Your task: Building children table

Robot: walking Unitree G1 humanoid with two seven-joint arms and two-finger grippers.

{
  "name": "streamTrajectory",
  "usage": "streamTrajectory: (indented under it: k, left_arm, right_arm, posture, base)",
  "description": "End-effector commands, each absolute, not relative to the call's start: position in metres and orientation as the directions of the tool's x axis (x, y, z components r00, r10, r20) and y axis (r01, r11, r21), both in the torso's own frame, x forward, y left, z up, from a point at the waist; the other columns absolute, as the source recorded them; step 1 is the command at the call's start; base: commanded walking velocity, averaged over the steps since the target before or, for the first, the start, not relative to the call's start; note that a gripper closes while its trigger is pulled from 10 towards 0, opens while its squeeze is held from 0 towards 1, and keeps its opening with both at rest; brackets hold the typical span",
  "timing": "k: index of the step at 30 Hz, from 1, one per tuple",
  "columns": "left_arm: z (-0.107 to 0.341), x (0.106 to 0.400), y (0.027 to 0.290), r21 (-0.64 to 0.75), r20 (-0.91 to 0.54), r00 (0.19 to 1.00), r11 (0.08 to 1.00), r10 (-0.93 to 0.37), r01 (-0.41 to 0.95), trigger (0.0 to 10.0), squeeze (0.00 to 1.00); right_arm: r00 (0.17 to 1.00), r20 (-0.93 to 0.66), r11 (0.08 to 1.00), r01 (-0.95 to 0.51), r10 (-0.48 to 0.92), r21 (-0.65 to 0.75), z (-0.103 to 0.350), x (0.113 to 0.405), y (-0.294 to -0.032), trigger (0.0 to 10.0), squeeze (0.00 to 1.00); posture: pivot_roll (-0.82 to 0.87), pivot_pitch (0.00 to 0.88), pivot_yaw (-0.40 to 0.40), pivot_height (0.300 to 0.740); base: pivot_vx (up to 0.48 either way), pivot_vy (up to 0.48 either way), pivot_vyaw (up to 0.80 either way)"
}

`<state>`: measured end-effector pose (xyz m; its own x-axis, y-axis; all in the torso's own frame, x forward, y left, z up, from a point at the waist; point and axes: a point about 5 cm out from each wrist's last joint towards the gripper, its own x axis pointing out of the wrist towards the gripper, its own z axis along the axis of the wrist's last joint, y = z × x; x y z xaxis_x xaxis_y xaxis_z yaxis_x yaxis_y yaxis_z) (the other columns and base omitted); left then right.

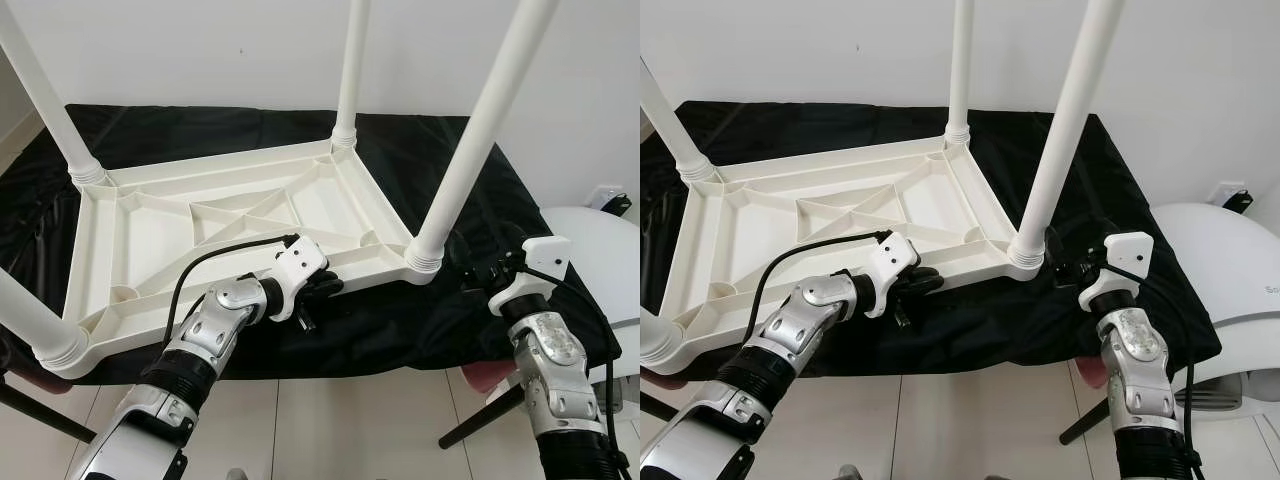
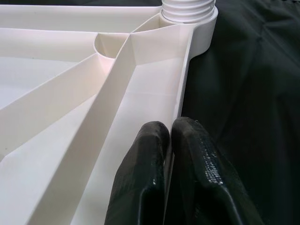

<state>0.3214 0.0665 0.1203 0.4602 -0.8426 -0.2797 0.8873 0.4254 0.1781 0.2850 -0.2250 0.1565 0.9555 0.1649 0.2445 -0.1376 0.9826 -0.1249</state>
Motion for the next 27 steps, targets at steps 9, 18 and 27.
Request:
streamTrajectory:
  k: [9, 18, 27]
  left_arm:
    - [0.110, 0.307, 0.067, 0.140, -0.336, 0.425, 0.401, -0.841, 0.905, 10.0, 0.00]
    - [0.117, 0.304, 0.065, 0.148, -0.312, 0.422, 0.396, -0.851, 0.907, 10.0, 0.00]
    - [0.123, 0.301, 0.061, 0.154, -0.309, 0.412, 0.382, -0.857, 0.911, 10.0, 0.00]
  right_arm:
    - [0.904, 0.086, 0.908, -0.416, 0.418, -0.045, 0.139, 0.297, -0.220, 10.0, 0.00]
    - [0.888, 0.046, 0.889, -0.457, 0.458, -0.031, 0.133, 0.291, -0.226, 10.0, 0.00]
    - [0.880, 0.068, 0.883, -0.465, 0.469, -0.066, 0.142, 0.308, -0.236, 10.0, 0.00]
  posture:
    - [-0.05, 0.042, -0.047, 0.740]
    - [-0.05, 0.042, -0.054, 0.740]
    - [-0.05, 0.038, -0.051, 0.740]
  base:
    - [0.000, 0.000, 0.00]
    - [0.000, 0.000, 0.00]
    - [0.000, 0.000, 0.00]
